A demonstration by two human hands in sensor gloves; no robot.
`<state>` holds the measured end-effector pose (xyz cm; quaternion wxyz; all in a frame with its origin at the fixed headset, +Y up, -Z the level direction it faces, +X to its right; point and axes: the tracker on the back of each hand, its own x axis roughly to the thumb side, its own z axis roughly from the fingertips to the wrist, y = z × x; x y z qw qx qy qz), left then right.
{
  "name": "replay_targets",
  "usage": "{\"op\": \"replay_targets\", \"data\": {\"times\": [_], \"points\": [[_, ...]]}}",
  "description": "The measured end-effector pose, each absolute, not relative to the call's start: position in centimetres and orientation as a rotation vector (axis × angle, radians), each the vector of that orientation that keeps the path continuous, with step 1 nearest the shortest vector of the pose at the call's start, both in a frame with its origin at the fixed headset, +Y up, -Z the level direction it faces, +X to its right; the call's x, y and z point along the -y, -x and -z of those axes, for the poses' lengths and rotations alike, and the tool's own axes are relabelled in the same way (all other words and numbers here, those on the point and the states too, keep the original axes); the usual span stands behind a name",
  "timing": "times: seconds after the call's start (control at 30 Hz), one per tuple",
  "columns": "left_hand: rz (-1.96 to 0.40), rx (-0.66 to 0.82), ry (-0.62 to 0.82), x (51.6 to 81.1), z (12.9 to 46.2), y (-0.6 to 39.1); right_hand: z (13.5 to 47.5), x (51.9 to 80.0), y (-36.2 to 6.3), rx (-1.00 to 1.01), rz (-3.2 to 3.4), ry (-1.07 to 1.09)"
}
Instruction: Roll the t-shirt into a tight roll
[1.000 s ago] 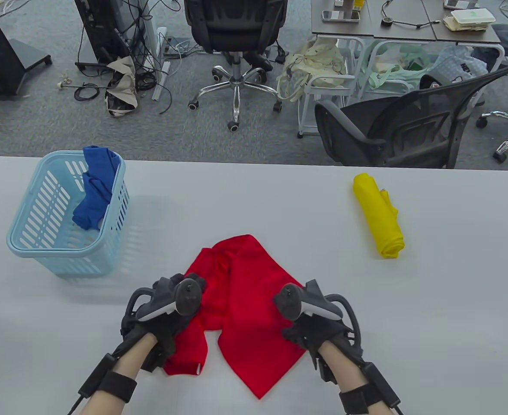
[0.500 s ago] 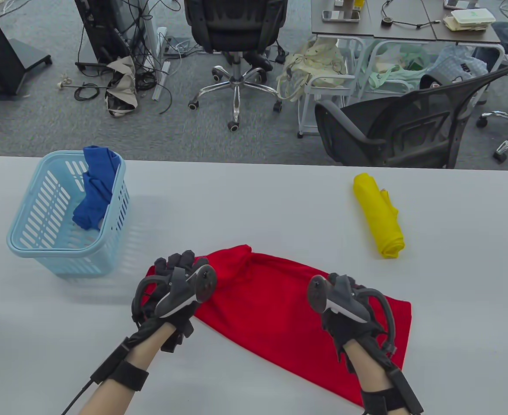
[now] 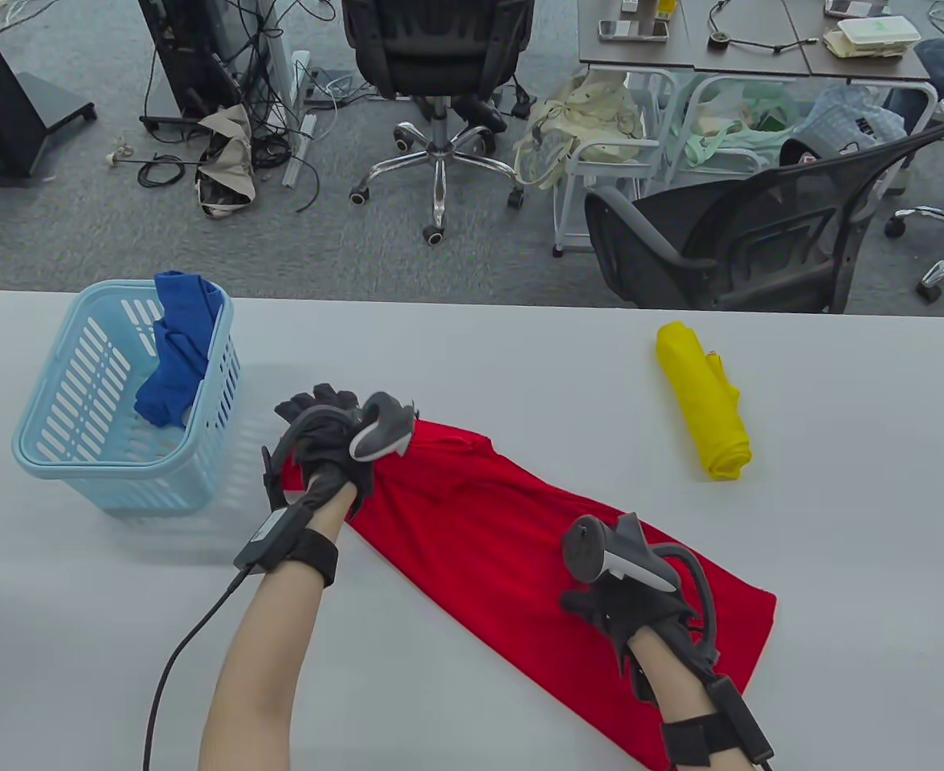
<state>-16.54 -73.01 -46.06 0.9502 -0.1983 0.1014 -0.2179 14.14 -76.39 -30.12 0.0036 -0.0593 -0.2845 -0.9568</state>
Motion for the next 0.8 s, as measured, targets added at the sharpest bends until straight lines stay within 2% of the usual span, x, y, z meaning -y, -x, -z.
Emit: {"op": "replay_targets", "data": {"times": [0.07,0.1,0.17,0.2,0.27,0.33,0.37,0.43,0.47,0.53,0.6,0.63,0.7,0.8], "points": [[0.306,-0.156,0.268,71.7,44.6,16.2,30.2,76.3,-14.1,0.88,2.997,0.186],[0.309,-0.097,0.197,71.3,43.2,15.6,30.3,76.1,-14.1,0.867,2.996,0.182],[0.386,0.015,0.156,71.5,40.3,14.5,30.4,76.0,-13.9,0.851,2.997,0.176],[0.375,0.042,0.183,72.0,39.5,14.2,30.4,76.0,-13.9,0.85,2.995,0.174],[0.271,0.053,0.354,73.9,38.6,14.0,30.3,76.0,-13.9,0.851,2.994,0.176],[0.196,0.069,0.536,75.7,38.8,13.8,30.3,76.0,-14.0,0.856,2.995,0.176],[0.213,0.079,0.578,76.3,39.1,13.4,30.3,76.0,-14.0,0.858,2.995,0.172],[0.259,0.143,0.606,77.1,40.5,12.6,30.1,75.9,-13.9,0.847,2.985,0.154],[0.279,0.125,0.605,77.3,41.0,12.1,30.1,75.9,-13.9,0.841,2.979,0.15],[0.4,0.027,0.493,76.9,42.7,11.4,29.7,75.7,-13.4,0.857,2.989,0.159],[0.531,-0.103,0.235,75.6,43.7,11.2,29.3,75.1,-12.3,0.835,3.019,0.264],[0.58,-0.101,0.182,75.2,43.8,11.4,29.1,74.6,-11.9,0.831,3.033,0.306],[0.556,-0.036,0.236,74.6,43.1,11.7,29.1,73.6,-11.4,0.774,3.1,0.373],[0.296,0.081,0.338,74.6,41.2,12.3,29.7,73.7,-11.2,0.75,3.199,0.397]]}}
